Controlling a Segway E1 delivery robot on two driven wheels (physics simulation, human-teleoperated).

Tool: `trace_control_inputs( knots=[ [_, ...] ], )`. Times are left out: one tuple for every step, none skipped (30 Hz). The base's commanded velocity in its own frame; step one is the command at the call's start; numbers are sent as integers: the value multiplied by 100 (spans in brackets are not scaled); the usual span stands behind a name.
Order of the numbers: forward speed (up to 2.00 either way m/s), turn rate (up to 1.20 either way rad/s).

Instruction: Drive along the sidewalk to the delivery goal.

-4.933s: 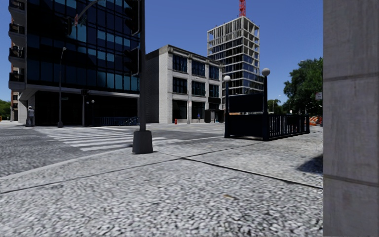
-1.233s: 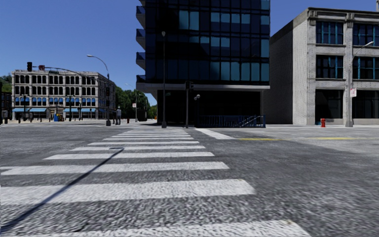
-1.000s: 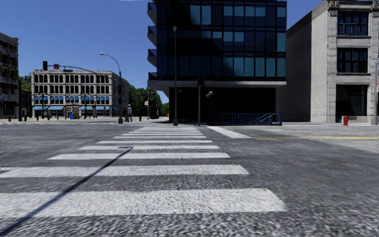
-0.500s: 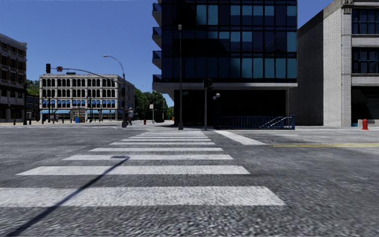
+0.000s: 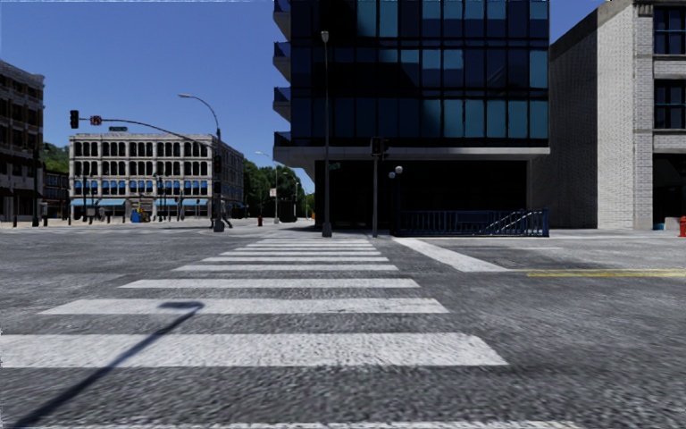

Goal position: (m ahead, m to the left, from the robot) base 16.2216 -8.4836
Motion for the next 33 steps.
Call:
trace_control_inputs(
  knots=[
    [200,0],
    [200,0],
    [200,0],
    [200,0],
    [200,0],
    [200,0],
    [200,0],
    [200,0],
    [200,0],
    [200,0],
    [200,0],
    [200,0],
    [200,0],
    [200,0],
    [200,0],
    [200,0],
    [200,0],
    [200,0],
    [200,0],
    [200,0],
    [200,0],
    [200,0],
    [200,0],
    [200,0],
    [200,0],
    [200,0],
    [200,0],
    [200,0],
    [200,0],
    [200,0],
    [200,0],
    [200,0],
    [200,0]
  ],
)
